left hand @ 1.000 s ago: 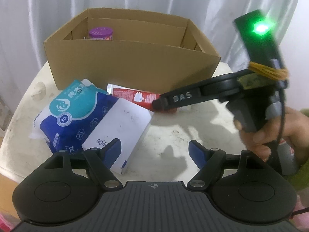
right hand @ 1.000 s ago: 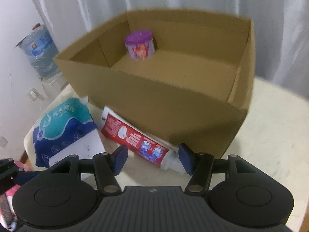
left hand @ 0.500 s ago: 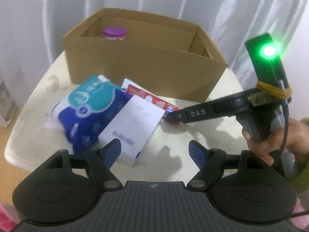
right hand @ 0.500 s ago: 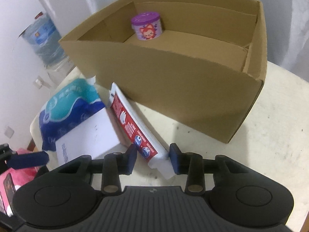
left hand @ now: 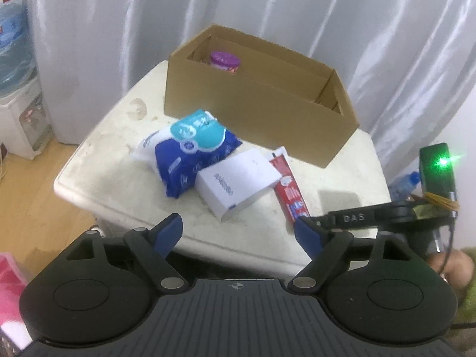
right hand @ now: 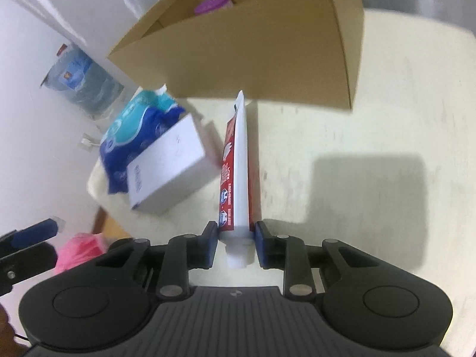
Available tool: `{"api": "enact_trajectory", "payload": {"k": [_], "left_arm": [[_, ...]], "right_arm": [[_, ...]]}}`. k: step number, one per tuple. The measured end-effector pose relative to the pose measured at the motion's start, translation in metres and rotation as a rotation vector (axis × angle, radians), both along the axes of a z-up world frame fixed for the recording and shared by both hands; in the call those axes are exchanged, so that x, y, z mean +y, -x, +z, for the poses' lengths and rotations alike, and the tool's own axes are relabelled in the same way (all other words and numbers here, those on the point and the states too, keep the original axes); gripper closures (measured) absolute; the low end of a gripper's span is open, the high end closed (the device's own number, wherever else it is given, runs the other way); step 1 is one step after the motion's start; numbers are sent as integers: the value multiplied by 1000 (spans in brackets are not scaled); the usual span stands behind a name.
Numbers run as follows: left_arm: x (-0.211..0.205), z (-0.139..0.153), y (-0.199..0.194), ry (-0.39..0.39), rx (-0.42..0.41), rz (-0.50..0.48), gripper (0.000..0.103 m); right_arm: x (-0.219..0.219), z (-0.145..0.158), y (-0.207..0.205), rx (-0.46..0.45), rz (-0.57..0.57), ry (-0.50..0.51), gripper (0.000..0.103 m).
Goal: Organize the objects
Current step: 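Close the right gripper on the red toothpaste tube's cap end, then lift the toothpaste tube with the right gripper off the cabinet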
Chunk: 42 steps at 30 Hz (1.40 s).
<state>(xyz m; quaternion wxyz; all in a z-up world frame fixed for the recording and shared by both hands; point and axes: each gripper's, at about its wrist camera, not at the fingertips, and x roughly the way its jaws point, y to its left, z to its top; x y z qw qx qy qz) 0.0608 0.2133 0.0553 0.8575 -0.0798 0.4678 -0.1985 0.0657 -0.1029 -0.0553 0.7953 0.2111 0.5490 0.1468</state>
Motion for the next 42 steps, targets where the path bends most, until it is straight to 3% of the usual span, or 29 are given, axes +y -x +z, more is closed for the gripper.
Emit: {"api": "enact_trajectory", "payload": {"k": [10, 20, 29, 42], "left_arm": [[-50, -44, 10, -6, 71, -173, 20], [-91, -60, 11, 3, 84, -273, 23], [-95, -63, 13, 14, 120, -275, 26], [-87, -65, 10, 23, 137, -242, 25]], "right_arm": [[-8, -10, 22, 77, -75, -143, 73], [-8, -1, 10, 19, -101, -41, 71], [7, 2, 1, -8, -36, 41, 71], [10, 2, -1, -18, -9, 61, 73]]}}
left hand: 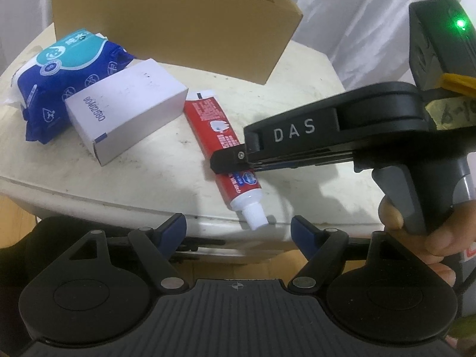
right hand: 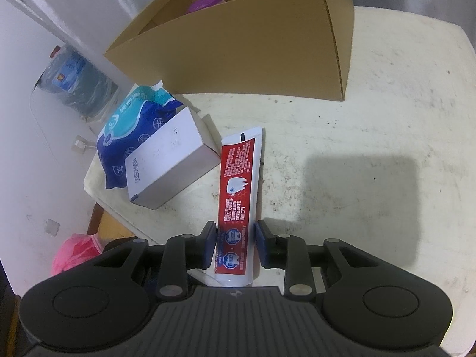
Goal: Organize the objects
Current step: 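Lift the toothpaste tube with the right gripper off the cabinet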
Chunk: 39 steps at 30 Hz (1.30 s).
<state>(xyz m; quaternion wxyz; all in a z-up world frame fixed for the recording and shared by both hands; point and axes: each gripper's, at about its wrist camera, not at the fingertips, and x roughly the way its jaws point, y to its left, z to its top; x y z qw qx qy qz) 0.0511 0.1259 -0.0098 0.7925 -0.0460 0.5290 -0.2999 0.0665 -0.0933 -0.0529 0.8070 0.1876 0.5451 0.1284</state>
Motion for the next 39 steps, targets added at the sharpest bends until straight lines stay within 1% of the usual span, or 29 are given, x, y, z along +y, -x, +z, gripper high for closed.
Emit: {"api": "enact_trajectory", "payload": {"k": [2, 6, 10, 15, 20, 24, 28, 30, 32, 34, 39], "left_arm": [[4, 0, 1, 14, 7, 0, 25], [10, -3, 1, 64, 50, 1, 25], [9, -6, 1, 71, 75, -16, 25], [3, -12, -2, 82, 134, -34, 34], [0, -16, -5, 92, 170, -32, 44], [0, -18, -7, 98, 189, -22, 50], [3, -21, -9, 125, 210, -16, 60], [3, -22, -7, 131, 214, -7, 63], [3, -22, -7, 126, 212, 0, 69], [6, -20, -5, 125, 208, 9, 72], [7, -14, 0, 113, 178, 4, 72]], "right_arm": [[0, 0, 1, 1, -1, 1, 73], [-2, 0, 4, 22, -14, -17, 73], [-6, -2, 11, 38, -26, -40, 74], [-6, -1, 19, 52, -22, -51, 73], [-6, -1, 26, 64, -15, -63, 73], [-8, -3, 30, 82, -23, -91, 73], [-8, -4, 34, 102, -33, -122, 73], [-9, -6, 36, 111, -37, -133, 73], [-9, -7, 37, 115, -42, -141, 73], [-10, -8, 38, 120, -51, -154, 73], [-13, -14, 37, 145, -70, -192, 73]]}}
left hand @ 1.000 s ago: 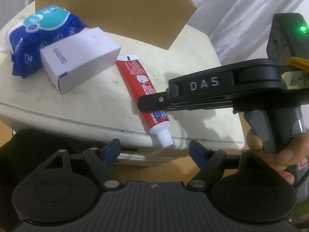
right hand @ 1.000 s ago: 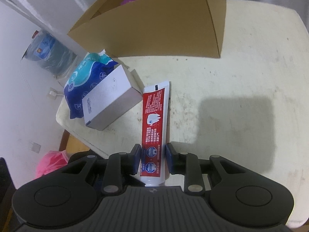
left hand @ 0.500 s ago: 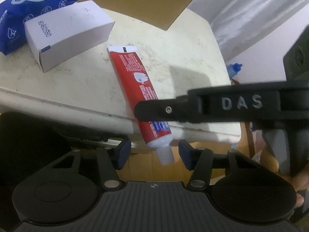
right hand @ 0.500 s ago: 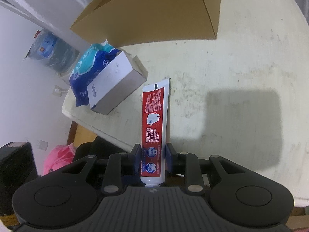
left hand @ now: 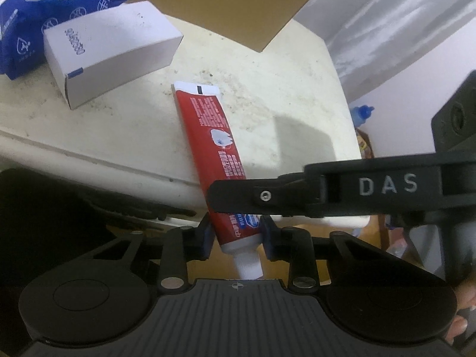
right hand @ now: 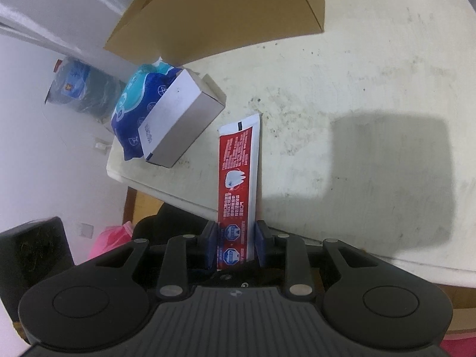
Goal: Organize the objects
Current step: 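Lift the toothpaste tube with the right gripper off the cabinet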
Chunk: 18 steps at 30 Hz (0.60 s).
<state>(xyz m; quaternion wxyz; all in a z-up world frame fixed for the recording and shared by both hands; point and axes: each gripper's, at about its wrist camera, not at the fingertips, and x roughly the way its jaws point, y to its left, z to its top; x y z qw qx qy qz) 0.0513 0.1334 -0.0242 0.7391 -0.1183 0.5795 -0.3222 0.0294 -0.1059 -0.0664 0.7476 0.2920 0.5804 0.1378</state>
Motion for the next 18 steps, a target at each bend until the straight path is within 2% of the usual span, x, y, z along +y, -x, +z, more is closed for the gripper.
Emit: {"api": "enact_trajectory", "payload": {"k": [9, 18], "left_arm": [[-9, 3, -1, -49, -41, -11, 72], [-12, 16, 7, -75, -132, -16, 72]], "right_arm": [[0, -1, 3, -9, -20, -17, 72], [0, 10, 6, -39, -27, -26, 72]]}}
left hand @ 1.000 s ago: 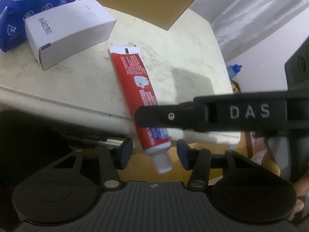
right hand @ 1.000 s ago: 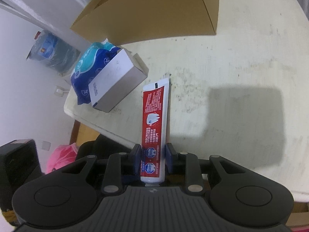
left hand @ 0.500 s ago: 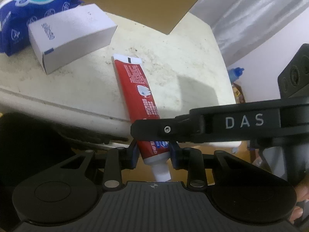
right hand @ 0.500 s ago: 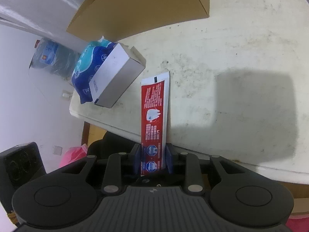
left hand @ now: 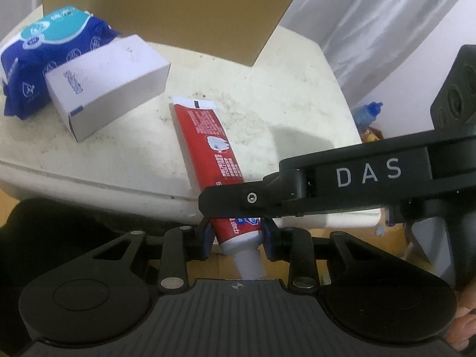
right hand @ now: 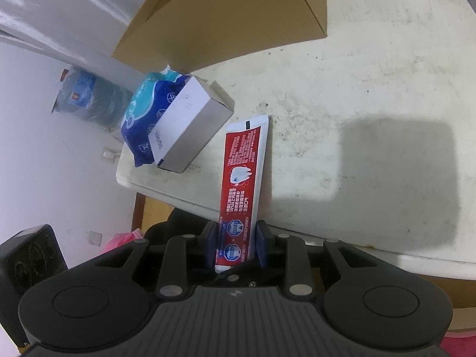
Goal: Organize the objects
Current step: 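Lift the toothpaste tube with the right gripper off the cabinet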
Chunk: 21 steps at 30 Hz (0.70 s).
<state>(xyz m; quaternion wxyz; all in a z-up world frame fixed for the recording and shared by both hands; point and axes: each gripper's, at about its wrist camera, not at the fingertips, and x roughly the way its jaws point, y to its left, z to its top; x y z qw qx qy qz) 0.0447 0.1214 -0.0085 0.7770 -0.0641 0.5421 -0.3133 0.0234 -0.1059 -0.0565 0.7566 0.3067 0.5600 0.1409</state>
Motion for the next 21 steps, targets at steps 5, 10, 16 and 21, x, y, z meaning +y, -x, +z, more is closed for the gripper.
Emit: {"api": "enact_trajectory", "payload": {"k": [5, 10, 16, 21], "left_arm": [[-1, 6, 4, -16, -42, -3, 72], [-1, 10, 4, -20, -68, 0, 72], [1, 16, 4, -19, -94, 7, 72], [1, 18, 6, -26, -115, 9, 72]], "right_arm": [[0, 5, 0, -12, -3, -3, 72], [1, 10, 1, -28, 2, 3, 72], [3, 17, 1, -47, 6, 4, 72], [3, 21, 2, -58, 9, 5, 72]]}}
